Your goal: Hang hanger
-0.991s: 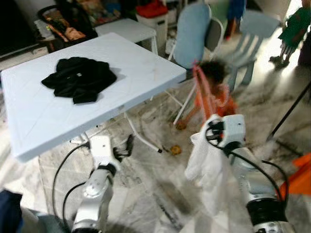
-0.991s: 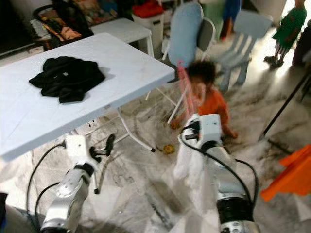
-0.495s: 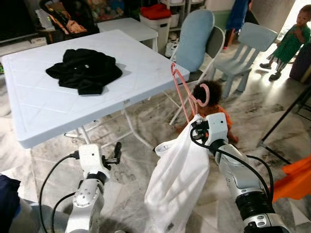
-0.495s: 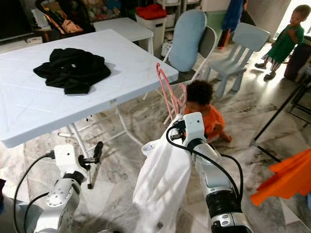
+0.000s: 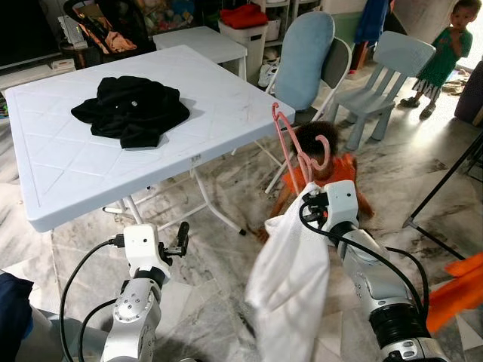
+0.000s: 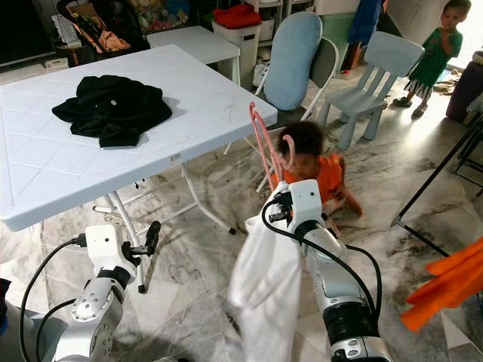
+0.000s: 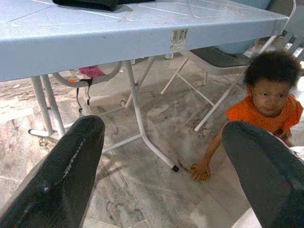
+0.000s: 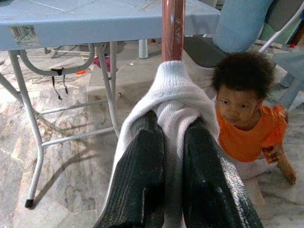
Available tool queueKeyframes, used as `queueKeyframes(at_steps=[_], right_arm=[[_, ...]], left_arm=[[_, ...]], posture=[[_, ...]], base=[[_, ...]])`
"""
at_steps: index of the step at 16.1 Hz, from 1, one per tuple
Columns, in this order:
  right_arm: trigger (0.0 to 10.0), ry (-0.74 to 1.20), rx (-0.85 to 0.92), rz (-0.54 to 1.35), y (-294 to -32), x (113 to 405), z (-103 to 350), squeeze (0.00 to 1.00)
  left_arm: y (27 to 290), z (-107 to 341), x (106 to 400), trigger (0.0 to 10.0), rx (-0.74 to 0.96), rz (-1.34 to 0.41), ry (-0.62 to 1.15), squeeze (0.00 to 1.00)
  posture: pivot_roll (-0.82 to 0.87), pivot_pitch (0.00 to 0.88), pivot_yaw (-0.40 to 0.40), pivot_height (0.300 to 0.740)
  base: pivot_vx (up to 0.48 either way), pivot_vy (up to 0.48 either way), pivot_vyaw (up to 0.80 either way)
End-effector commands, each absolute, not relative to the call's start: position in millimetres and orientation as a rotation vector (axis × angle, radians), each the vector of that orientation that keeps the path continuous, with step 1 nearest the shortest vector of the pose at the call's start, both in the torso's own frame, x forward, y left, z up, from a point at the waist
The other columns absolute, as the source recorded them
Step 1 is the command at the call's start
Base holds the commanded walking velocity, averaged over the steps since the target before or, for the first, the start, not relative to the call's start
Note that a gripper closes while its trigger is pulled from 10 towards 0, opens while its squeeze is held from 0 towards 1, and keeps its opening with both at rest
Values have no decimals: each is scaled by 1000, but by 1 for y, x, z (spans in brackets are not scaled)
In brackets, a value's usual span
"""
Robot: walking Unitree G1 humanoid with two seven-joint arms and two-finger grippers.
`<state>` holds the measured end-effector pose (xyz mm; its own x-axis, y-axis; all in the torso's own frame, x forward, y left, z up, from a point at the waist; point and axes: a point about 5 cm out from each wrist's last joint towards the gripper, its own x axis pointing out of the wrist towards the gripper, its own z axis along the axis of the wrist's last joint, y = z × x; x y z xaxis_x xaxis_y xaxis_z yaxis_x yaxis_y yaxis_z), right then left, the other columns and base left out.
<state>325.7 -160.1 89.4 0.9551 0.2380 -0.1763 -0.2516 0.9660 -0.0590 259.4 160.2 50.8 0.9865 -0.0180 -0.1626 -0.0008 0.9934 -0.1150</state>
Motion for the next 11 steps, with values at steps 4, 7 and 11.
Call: queueKeyframes(at_steps=[4, 7, 11], right_arm=[[10000, 127, -97, 248, -166, 327, 99, 0], [10000, 131, -104, 248, -168, 326, 99, 0], [10000, 134, -104, 236, -171, 325, 98, 0]], left_arm=[[155, 53, 260, 10000, -95, -55, 172, 0], [153, 53, 260, 10000, -98, -62, 173, 0], [151, 56, 262, 10000, -99, -73, 167, 0]], posture=[[-104, 0, 52, 740], [-109, 0, 54, 740], [-116, 0, 63, 740]], base=[[0, 0, 0], [0, 0, 0], [0, 0, 0]])
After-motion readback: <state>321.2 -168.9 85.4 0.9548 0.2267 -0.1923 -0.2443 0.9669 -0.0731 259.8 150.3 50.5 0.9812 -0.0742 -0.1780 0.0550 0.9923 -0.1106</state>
